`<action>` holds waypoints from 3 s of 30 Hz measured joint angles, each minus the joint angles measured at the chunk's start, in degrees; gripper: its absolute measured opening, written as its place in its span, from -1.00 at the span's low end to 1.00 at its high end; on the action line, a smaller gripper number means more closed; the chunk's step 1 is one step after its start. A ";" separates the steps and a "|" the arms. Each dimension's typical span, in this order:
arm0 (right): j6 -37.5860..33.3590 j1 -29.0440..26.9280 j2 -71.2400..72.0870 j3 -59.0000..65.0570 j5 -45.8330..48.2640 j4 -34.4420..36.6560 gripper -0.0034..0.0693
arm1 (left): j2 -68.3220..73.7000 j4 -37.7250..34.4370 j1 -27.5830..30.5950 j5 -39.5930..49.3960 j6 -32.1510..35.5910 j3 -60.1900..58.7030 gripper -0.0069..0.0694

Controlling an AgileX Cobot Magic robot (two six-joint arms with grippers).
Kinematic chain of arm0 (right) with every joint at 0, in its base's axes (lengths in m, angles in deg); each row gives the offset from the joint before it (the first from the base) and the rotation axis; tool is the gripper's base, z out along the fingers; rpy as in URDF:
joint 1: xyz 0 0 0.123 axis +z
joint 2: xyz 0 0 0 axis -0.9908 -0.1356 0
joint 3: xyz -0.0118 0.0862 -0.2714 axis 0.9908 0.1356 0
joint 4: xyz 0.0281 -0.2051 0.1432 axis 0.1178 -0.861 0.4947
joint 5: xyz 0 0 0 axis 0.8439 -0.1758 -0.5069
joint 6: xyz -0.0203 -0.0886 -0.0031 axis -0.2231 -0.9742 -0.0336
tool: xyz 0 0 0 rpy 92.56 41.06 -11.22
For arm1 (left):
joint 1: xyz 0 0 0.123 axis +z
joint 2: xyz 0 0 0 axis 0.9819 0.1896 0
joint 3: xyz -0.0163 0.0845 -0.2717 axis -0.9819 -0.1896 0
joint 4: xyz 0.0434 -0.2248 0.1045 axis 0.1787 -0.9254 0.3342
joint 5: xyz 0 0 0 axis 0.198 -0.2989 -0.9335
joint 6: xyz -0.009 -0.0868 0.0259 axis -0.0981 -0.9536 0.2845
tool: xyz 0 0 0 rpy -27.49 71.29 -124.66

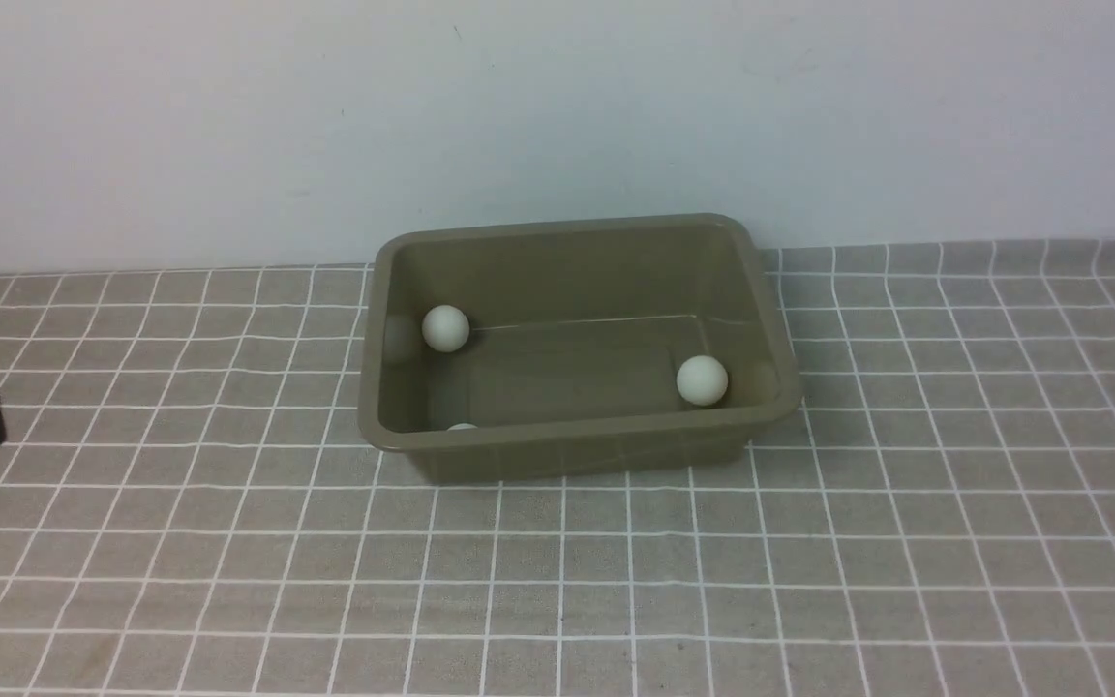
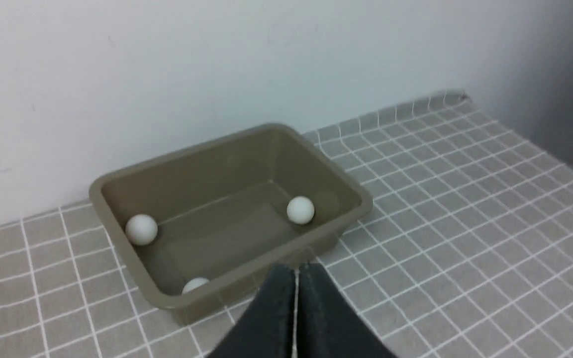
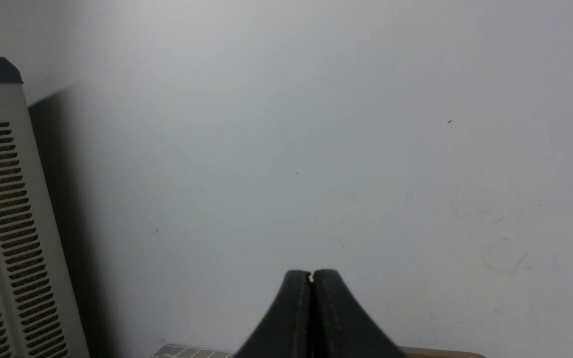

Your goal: Put the table tennis balls into the box on the grey coffee tablecloth.

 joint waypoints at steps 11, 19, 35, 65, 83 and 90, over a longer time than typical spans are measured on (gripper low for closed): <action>0.00 0.00 0.00 0.00 0.00 0.00 -0.93 | -1.21 -1.16 0.00 -0.14 -0.04 -0.28 -0.83; 0.00 0.00 0.00 0.00 0.00 0.00 -0.93 | -1.63 5.51 0.07 -3.56 0.87 -3.84 -0.83; 0.00 0.00 0.00 0.00 0.05 0.00 -0.93 | -26.40 16.22 18.03 -24.21 -3.08 -49.07 -0.83; 0.00 0.00 0.00 0.00 0.05 0.00 -0.93 | -27.06 16.28 18.27 -22.31 -3.49 -51.76 -0.83; -10.86 -6.65 0.00 9.99 -0.20 -1.84 -0.93 | -27.06 16.23 18.27 -22.27 -3.49 -51.76 -0.83; -11.77 -24.84 0.00 23.23 0.74 -1.84 -0.93 | -27.06 16.23 18.27 -22.25 -3.51 -51.76 -0.83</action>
